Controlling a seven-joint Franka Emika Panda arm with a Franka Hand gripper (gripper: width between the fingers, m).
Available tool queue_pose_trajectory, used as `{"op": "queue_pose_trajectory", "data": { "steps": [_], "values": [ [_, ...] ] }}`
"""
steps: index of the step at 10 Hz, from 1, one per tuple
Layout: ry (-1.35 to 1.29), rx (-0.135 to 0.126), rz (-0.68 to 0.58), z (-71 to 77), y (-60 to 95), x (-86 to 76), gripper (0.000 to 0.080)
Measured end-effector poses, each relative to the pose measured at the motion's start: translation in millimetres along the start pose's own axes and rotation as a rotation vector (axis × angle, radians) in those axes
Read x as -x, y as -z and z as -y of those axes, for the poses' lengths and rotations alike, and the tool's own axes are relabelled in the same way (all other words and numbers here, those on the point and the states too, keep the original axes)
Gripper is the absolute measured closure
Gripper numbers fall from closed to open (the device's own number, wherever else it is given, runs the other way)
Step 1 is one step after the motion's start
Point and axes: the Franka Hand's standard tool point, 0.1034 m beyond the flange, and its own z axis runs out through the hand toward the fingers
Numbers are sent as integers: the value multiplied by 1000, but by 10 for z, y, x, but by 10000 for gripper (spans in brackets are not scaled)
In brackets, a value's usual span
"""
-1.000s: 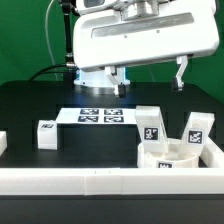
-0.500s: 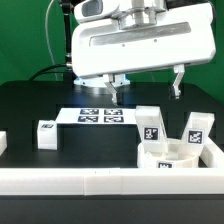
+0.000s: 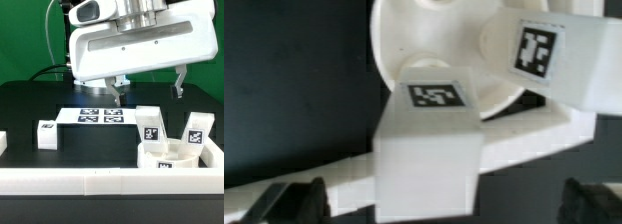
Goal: Assemble stool
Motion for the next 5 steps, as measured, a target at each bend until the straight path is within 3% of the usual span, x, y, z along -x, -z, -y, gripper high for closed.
{"op": "queue_pose_trajectory", "data": {
  "steps": [1,3,4,5],
  "values": [
    [13,1,75,-10,-25,60,150],
    [28,0,87,-4,-16,22,150],
    [67,12,89,-11,-21,24,150],
    [169,45,92,-18,-26,23,150]
  ]
}}
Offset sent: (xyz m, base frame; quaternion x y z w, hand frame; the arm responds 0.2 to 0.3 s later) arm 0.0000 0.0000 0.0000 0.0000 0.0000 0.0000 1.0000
